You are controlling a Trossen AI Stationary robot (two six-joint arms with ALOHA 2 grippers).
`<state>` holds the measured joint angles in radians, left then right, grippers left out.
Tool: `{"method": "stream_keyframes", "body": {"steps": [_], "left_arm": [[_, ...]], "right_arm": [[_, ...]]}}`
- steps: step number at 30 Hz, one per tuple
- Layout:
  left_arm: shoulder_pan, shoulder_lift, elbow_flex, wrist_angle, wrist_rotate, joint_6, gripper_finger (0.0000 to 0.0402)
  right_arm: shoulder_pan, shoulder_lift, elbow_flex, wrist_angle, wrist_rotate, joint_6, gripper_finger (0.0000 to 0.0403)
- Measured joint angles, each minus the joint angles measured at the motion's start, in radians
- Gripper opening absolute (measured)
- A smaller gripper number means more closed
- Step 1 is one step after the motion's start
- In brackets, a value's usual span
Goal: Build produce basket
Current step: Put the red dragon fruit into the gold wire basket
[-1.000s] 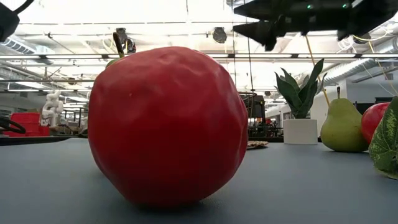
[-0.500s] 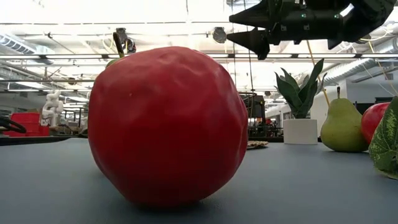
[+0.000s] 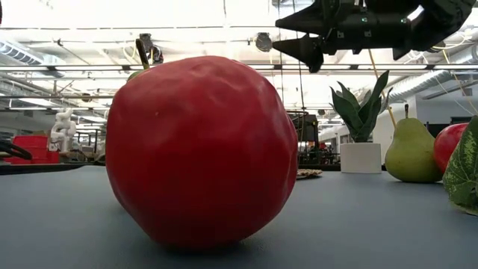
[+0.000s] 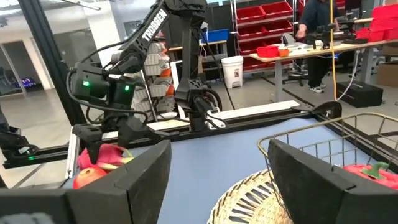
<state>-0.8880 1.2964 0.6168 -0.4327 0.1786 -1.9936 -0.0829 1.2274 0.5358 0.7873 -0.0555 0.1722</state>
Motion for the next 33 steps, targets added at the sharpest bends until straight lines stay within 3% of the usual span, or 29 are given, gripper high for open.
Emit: {"method": "stream_keyframes", "body": {"steps": [7,15,18,28,33], "left_arm": [[0.021,0.002,-0.047,0.012,0.019,-0.012,0.0374],[0.130,-0.027,-0.048,-0.053,0.049,0.104,0.0249],[0.176,-0.059,-0.031,-0.120,0.019,0.176,0.0222],[0.317,-0.183,0.113,-0.445,-0.108,0.475,0.0242],[0.452,-0.226,0.149,-0.447,-0.193,0.678,0.0244]], "right_arm": [[-0.014,0.000,0.000,-0.008,0.000,0.007,0.0265],[-0.016,0.000,0.000,-0.022,0.000,0.026,0.0265],[-0.016,0.000,0.000,-0.022,0.001,0.026,0.0265],[-0.016,0.000,0.000,-0.039,0.001,0.081,0.0265],[-0.020,0.000,0.000,-0.044,0.006,0.073,0.0265]]}}
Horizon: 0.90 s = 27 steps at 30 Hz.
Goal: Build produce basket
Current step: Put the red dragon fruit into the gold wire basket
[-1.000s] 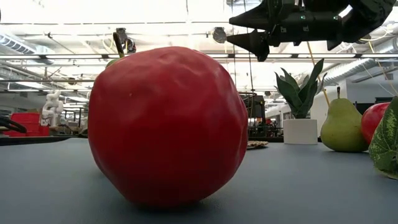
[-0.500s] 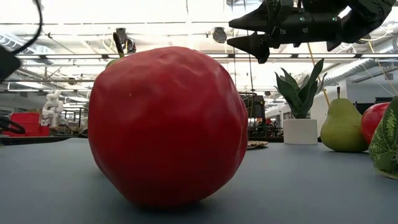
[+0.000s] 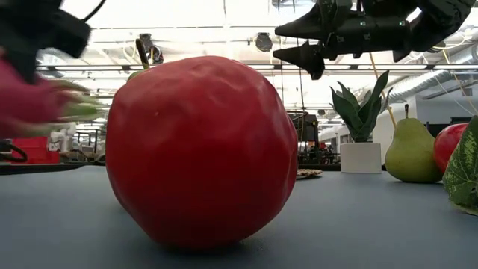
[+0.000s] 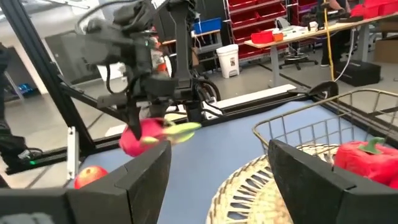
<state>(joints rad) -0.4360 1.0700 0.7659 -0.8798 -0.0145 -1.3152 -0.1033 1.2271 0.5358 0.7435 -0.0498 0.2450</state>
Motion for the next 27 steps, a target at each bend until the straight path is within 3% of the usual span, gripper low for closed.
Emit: {"method": "stream_keyframes", "body": {"steps": [6,10,12,15,17,21,24,27], "left_arm": [[0.230,-0.003,0.042,0.126,-0.015,0.347,0.0245],[0.337,-0.004,0.171,0.147,-0.018,0.599,0.0246],[0.384,-0.004,0.242,0.158,-0.096,0.777,0.0246],[0.475,0.010,0.280,0.303,-0.310,1.090,0.0246],[0.580,0.042,0.270,0.439,-0.343,1.235,0.0246],[0.792,0.185,0.259,0.754,-0.125,1.380,0.0246],[0.896,0.327,0.259,1.032,0.078,1.356,0.0246],[0.947,0.459,0.258,1.244,0.154,1.284,0.0246]], "right_arm": [[-0.048,0.000,0.000,-0.031,0.003,-0.037,0.0265],[-0.072,0.000,0.000,-0.114,0.005,-0.050,0.0265],[-0.085,0.000,0.000,-0.147,0.019,-0.070,0.0265],[-0.103,0.000,0.000,-0.161,0.136,-0.099,0.0265],[-0.113,0.000,0.000,-0.162,0.224,-0.100,0.0265],[-0.114,0.000,-0.001,-0.173,0.288,-0.097,0.0265],[-0.108,-0.008,-0.001,-0.171,0.285,-0.101,0.0265],[-0.101,-0.035,-0.002,-0.167,0.286,-0.130,0.0265]]}}
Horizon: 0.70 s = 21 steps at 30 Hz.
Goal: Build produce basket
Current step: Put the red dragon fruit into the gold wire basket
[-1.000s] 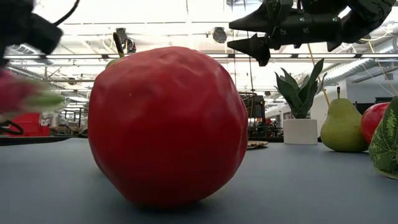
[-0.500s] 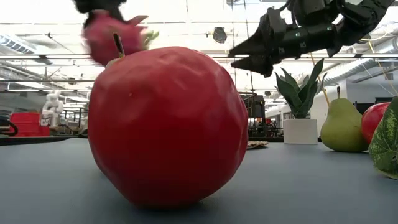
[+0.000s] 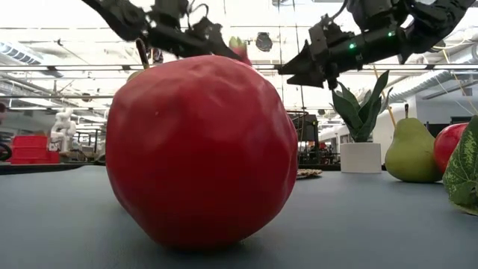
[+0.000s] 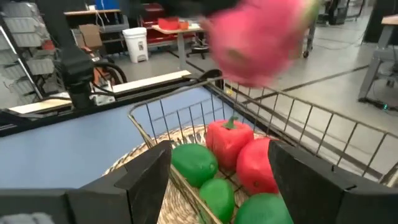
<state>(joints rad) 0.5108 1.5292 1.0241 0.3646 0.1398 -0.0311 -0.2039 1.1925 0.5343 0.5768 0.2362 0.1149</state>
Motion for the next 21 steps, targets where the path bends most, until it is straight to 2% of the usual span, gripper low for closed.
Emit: {"method": "stream_keyframes", "body": {"steps": [3,8,13,17,21], "left_arm": [[0.010,0.104,0.000,0.156,0.005,-0.024,0.0246],[-0.006,0.240,0.007,0.260,-0.026,-0.032,0.0267],[-0.029,0.315,0.080,0.247,-0.072,-0.034,0.0334],[-0.040,0.341,0.157,0.133,-0.074,-0.018,0.0386],[-0.050,0.337,0.208,0.042,-0.093,-0.003,0.0390]], "right_arm": [[0.008,-0.037,0.000,-0.036,0.001,-0.004,0.0265],[0.009,-0.098,0.000,-0.131,0.003,0.000,0.0265],[0.009,-0.149,-0.008,-0.214,0.003,0.039,0.0265],[0.024,-0.185,-0.043,-0.230,0.003,0.071,0.0265],[0.035,-0.224,-0.053,-0.224,0.003,0.057,0.0265]]}}
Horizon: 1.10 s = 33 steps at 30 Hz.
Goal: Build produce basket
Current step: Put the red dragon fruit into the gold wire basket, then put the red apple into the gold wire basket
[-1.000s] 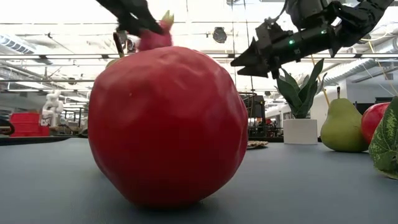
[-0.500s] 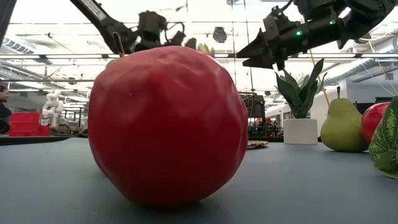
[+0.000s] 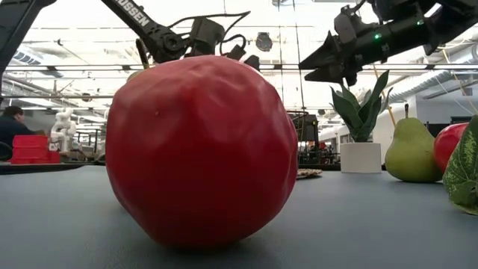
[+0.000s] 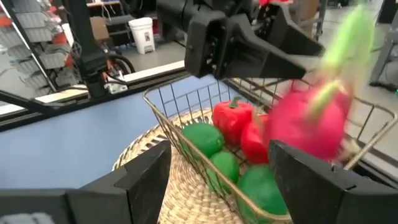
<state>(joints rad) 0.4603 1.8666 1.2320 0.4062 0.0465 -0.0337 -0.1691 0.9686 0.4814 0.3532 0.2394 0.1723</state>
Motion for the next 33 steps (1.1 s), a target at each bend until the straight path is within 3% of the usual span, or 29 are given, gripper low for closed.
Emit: {"method": "stream_keyframes", "body": {"steps": [8,17,23,28,33], "left_arm": [[-0.043,-0.117,0.011,-0.218,-0.006,-0.023,0.0345],[-0.225,-0.275,0.001,-0.721,-0.025,-0.093,0.0256],[-0.457,-0.331,-0.047,-0.875,-0.269,-0.233,0.0198],[-0.655,-0.393,-0.088,-1.034,-0.475,-0.447,0.0177],[-0.844,-0.454,-0.157,-1.144,-0.558,-0.725,0.0175]], "right_arm": [[-0.002,-0.019,-0.025,0.032,0.006,-0.058,0.0265],[-0.040,-0.018,-0.028,0.070,0.074,-0.106,0.0265],[-0.040,-0.006,-0.028,0.130,0.072,-0.100,0.0265],[-0.040,0.024,-0.028,0.239,0.071,-0.102,0.0265],[-0.040,0.049,-0.028,0.340,0.070,-0.099,0.0265]]}}
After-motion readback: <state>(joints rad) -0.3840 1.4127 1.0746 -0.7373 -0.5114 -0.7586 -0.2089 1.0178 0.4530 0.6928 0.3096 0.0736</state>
